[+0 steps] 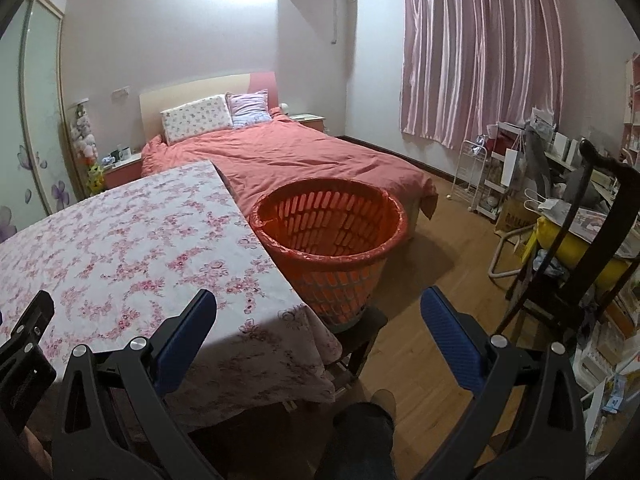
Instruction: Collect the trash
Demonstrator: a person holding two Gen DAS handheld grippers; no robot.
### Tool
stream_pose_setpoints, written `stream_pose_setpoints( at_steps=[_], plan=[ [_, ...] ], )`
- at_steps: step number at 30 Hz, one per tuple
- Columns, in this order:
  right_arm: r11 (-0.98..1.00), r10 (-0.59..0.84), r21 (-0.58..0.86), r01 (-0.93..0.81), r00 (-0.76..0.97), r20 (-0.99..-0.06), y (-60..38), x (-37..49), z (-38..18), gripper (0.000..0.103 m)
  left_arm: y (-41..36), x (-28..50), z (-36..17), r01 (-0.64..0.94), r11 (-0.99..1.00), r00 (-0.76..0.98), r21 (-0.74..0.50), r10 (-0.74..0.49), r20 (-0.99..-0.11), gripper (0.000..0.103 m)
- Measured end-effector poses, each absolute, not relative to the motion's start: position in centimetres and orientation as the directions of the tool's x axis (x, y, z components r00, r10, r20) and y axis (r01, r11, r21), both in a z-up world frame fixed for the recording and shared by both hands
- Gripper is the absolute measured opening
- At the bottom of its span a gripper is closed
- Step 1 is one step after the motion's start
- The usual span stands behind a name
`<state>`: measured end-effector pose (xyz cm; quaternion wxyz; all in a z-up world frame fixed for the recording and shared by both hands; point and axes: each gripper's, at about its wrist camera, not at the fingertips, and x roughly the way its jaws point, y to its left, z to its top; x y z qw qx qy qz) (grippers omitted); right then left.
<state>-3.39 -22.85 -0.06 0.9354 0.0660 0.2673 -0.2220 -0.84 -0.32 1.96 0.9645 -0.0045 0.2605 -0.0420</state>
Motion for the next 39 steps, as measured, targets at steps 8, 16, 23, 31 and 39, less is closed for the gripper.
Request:
stream_pose_setpoints(
  at_steps=[8,16,23,31,39],
  plan=[
    [0.885,-0.39,0.004,0.466,0.745,-0.542,-23.0,-3.5,0.0,0.101,-0.4,-1.1,2.1,0.058,0.998,0.862,-0.026,-0.063,-0.503,0.099],
    [0.892,-0.37,0.013,0.453,0.745,-0.555,-23.0,-3.5,0.0,0.101,-0.5,-1.1,2.2,0.056,0.998,0.858,-0.026,-0.062,-0.51,0.099],
    [0.891,-0.372,0.013,0.453,0.746,-0.552,-23.0,-3.4,0.1,0.101,-0.7,-1.4,2.4,0.046,0.999,0.866,-0.016,-0.047,-0.498,0.099],
    [0.895,-0.371,0.01,0.447,0.756,-0.539,-22.7,-3.6,0.5,0.101,-0.9,-1.7,3.0,0.035,0.999,0.875,0.003,-0.029,-0.483,0.099],
    [0.898,-0.366,0.012,0.44,0.762,-0.534,-22.6,-3.7,0.7,0.101,-1.1,-2.0,3.3,0.052,0.999,0.879,-0.001,-0.046,-0.475,0.099]
  ],
)
